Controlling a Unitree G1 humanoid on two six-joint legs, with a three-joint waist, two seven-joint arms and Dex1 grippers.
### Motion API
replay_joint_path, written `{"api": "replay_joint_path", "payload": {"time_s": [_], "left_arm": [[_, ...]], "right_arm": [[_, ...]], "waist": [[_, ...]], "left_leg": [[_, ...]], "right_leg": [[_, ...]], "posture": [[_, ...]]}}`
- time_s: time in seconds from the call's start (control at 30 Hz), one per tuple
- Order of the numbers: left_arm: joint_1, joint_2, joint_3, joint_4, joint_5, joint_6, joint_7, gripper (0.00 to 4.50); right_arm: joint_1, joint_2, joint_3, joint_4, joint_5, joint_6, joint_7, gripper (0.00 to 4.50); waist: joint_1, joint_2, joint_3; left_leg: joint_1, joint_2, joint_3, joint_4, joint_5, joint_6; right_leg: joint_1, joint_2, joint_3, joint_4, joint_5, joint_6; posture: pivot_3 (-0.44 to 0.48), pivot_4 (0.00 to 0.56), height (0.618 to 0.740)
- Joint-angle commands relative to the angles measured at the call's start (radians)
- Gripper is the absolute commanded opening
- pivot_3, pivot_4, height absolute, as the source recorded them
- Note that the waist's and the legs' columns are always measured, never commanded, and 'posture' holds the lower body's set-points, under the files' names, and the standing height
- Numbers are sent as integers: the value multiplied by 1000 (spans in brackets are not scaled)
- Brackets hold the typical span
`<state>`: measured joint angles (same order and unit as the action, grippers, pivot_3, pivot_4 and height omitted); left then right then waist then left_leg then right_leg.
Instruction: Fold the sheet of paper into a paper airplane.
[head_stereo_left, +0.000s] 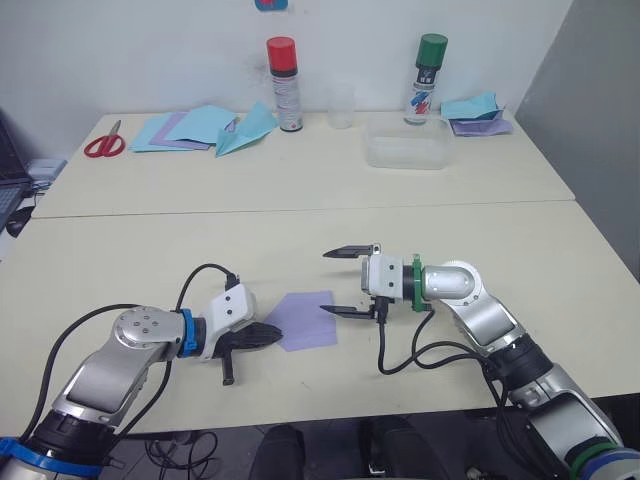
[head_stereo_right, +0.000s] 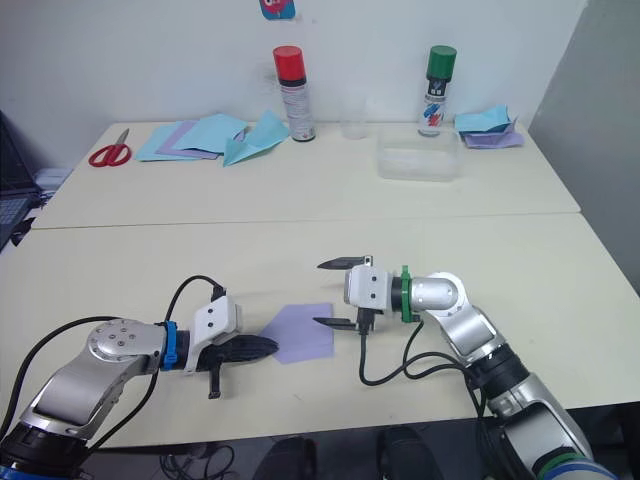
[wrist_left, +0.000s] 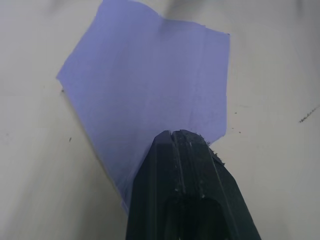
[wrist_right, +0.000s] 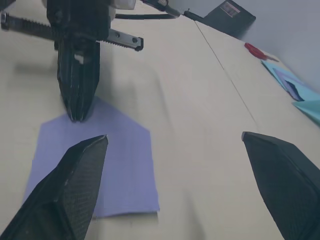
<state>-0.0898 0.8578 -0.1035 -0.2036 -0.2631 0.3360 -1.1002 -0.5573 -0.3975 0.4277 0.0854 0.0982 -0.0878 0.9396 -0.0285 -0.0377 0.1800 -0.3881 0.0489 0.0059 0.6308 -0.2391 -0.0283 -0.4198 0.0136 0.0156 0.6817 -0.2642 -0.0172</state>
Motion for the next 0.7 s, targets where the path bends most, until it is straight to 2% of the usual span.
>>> {"api": "replay_joint_path", "payload": {"time_s": [0.03,0.13,0.4,0.47,0.7], "left_arm": [[24,-10,-19,35,52,-62,20,0],[26,-22,-14,73,66,-103,31,0],[26,-44,2,111,48,-129,41,0],[29,-50,9,113,38,-126,41,0],[75,-61,102,70,-51,-21,79,0]], "right_arm": [[20,26,-12,-77,74,149,33,4313],[25,44,15,-73,72,211,65,3586],[9,86,95,38,-53,263,51,641],[11,87,107,49,-74,264,59,58],[10,73,141,59,-144,333,62,58]], "waist": [[0,0,0],[0,1,-1],[-1,1,-1],[0,1,-1],[-1,1,-2]], "left_leg": [[0,0,0,0,0,0],[0,0,0,0,0,0],[8,0,-1,0,0,0],[9,0,-1,0,0,0],[9,0,-1,0,0,0]], "right_leg": [[0,0,0,0,0,0],[0,0,0,0,0,0],[7,0,-2,0,2,-1],[8,1,-1,0,2,-1],[8,1,-2,0,2,0]], "posture": [[0,150,740],[0,150,740],[0,150,740],[0,150,740],[0,150,740]]}}
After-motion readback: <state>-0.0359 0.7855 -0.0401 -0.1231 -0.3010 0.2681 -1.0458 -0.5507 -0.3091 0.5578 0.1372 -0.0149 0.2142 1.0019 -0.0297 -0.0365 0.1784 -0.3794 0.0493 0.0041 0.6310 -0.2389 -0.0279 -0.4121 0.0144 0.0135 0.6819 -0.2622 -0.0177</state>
